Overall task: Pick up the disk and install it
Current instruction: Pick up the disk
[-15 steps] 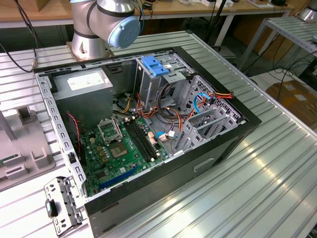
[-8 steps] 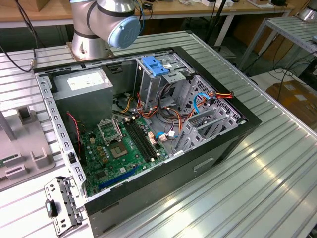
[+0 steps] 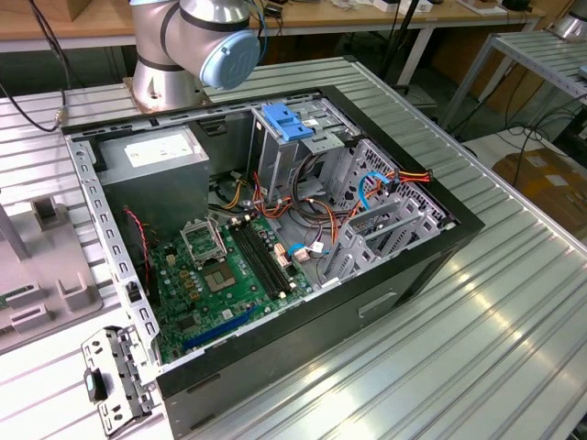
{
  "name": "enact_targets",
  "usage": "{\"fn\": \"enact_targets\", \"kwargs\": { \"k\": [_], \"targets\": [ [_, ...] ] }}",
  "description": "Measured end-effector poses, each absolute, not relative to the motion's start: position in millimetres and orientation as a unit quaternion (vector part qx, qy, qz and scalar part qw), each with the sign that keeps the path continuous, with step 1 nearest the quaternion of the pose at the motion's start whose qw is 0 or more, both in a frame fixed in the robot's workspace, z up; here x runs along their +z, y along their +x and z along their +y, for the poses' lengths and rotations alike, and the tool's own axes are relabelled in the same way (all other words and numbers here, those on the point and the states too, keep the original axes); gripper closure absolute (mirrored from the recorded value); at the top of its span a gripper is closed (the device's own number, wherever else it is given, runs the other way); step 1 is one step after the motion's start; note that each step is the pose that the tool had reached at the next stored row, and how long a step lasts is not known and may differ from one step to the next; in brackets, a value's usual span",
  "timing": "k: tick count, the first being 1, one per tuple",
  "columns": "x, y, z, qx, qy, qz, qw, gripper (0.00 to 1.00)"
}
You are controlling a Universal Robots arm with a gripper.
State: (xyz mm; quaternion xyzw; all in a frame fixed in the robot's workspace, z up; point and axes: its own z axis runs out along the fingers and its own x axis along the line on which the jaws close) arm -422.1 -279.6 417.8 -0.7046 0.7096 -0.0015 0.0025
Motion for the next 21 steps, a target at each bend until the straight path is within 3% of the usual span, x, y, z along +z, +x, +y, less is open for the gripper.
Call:
{"fn": "enact_targets", "kwargs": {
  "k": [21],
  "targets": [
    [432.9,-422.1,-279.6,-0.001,-0.705,0.71,0.002,0.64]
  ]
}}
